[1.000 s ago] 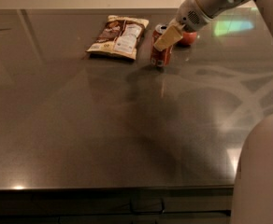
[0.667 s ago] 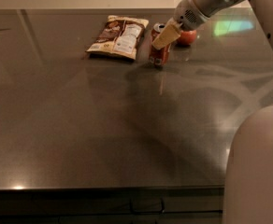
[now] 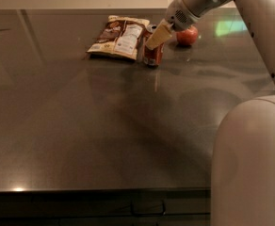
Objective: Move coke can near brown chip bag
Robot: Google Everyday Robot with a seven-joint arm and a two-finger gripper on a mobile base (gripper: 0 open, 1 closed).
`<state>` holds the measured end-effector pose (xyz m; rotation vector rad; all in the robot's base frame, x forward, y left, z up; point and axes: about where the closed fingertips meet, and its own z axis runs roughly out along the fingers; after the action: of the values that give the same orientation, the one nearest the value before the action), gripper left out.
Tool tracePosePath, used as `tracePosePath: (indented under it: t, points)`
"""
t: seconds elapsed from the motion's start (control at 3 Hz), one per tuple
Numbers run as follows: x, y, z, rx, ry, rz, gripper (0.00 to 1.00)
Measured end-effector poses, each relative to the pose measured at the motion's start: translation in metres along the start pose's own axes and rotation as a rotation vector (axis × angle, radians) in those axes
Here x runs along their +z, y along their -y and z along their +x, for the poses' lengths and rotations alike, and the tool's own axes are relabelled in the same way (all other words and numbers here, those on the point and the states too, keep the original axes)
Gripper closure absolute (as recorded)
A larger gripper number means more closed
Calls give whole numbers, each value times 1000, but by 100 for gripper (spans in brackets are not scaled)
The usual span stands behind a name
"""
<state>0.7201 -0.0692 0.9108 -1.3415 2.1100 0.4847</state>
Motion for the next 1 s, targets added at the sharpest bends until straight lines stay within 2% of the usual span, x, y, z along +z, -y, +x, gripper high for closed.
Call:
tracePosePath:
  t: [0.67,1.0]
  points:
    - [12,2,-1,0,-8,-7,15]
    - [16,2,-1,0,-9,-12,0]
